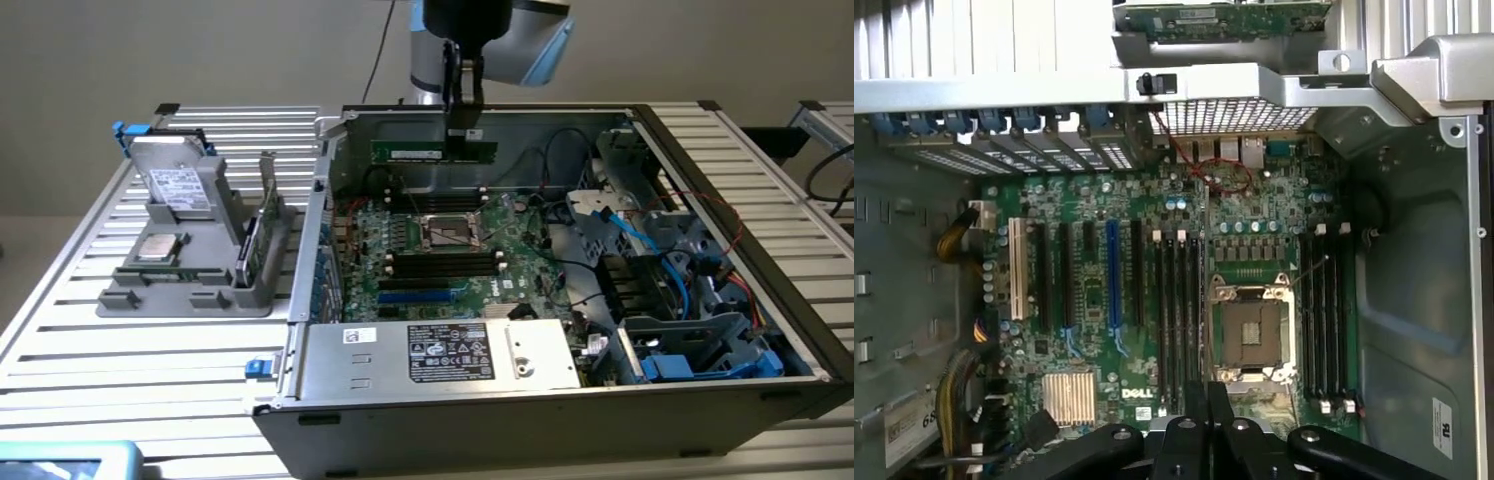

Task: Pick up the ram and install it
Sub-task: 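Pick up the ram and move it above insertion slot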

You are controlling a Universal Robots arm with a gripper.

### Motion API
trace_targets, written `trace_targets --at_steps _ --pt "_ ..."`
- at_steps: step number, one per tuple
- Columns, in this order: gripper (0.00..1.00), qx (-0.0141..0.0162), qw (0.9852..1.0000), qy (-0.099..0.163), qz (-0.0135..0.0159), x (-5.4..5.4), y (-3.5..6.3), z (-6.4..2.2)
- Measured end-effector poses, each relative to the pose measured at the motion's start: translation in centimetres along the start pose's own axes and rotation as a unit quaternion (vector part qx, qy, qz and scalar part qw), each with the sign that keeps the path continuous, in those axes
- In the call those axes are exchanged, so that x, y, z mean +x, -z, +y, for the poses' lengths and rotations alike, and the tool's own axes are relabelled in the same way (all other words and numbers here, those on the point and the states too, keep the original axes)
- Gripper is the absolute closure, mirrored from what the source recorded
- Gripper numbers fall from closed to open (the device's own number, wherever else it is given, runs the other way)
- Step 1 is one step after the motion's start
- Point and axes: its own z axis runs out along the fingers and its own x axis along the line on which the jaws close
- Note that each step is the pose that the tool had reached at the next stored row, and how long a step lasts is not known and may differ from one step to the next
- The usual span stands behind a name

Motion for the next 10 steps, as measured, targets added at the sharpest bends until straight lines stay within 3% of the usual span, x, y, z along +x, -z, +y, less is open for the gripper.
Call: trace_targets --at_steps 3,5,10 --pt "0.88 -0.0001 1.0 0.001 -0.0012 -0.12 -0.25 -0.38" --pt "0.88 -0.0002 1.0 0.002 -0.004 -0.2 -0.45 -0.43" --pt "0.88 -0.0007 0.9998 0.006 -0.0163 -0.22 -0.71 -0.51"
